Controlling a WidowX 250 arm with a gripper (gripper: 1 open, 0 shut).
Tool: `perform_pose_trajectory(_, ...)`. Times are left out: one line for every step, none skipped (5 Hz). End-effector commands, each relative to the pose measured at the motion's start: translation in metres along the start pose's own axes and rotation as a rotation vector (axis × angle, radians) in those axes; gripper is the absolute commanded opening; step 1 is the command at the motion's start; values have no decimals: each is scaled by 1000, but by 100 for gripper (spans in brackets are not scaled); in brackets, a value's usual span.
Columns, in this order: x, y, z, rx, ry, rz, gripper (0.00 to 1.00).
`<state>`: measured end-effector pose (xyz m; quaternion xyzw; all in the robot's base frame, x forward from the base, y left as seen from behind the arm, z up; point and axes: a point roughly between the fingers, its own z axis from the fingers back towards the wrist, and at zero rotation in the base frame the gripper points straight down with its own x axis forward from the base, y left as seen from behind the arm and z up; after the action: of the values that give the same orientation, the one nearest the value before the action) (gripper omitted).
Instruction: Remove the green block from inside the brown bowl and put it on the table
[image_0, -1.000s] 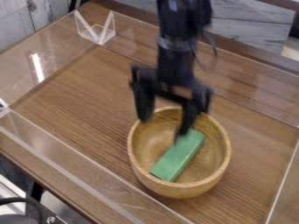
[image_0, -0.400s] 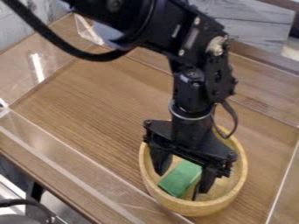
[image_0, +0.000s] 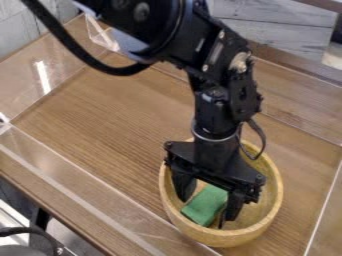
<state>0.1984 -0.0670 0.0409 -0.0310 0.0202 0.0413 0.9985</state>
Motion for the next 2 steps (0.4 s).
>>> perform_pose_trajectory(9, 0, 0, -17, -34, 5, 100)
perform_pose_trajectory(11, 0, -4, -20, -35, 4, 0)
